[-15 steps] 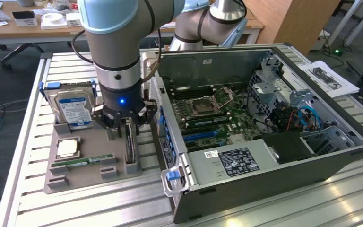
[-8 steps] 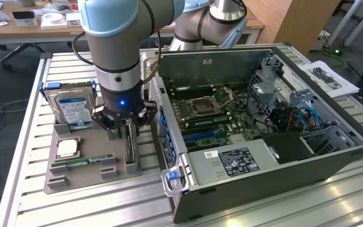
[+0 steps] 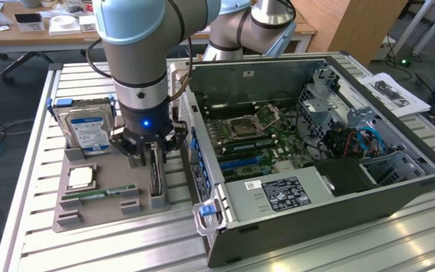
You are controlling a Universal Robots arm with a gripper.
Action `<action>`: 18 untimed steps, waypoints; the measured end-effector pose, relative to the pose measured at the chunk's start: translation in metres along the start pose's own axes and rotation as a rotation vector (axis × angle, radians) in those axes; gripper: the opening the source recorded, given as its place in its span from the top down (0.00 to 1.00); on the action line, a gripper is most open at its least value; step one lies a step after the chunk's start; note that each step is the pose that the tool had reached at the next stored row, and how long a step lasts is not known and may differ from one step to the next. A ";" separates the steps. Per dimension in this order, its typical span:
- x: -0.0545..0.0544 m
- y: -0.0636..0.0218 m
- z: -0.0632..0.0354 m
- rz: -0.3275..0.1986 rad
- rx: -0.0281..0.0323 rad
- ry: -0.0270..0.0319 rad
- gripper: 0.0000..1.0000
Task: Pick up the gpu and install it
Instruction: 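Pick up the gpu and move the gpu toward the slot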
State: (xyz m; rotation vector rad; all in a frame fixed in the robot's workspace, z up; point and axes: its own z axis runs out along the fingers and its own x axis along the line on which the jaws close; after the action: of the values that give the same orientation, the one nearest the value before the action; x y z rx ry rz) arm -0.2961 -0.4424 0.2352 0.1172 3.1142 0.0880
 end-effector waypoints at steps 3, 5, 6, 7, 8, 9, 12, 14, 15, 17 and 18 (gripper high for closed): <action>0.000 0.0001 0.0011 0.000 0.0001 0.0000 0.53; 0.001 0.0002 0.0017 0.000 0.0001 0.0001 0.53; 0.001 0.0002 0.0021 0.000 0.0000 0.0000 0.53; 0.001 0.0003 0.0023 0.000 0.0000 0.0000 0.53; 0.001 0.0004 0.0025 0.000 0.0001 0.0001 0.53; 0.001 0.0006 0.0028 0.000 0.0000 0.0000 0.53; 0.001 0.0012 0.0033 0.000 -0.0001 -0.0001 0.53; 0.001 0.0012 0.0032 0.000 0.0001 0.0001 0.53; 0.001 0.0012 0.0032 0.000 0.0001 0.0001 0.53; 0.001 0.0013 0.0033 0.000 0.0001 0.0000 0.53; 0.001 0.0013 0.0033 0.000 0.0001 0.0001 0.53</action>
State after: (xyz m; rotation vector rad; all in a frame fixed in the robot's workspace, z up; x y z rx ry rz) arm -0.2974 -0.4409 0.2319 0.1177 3.1143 0.0878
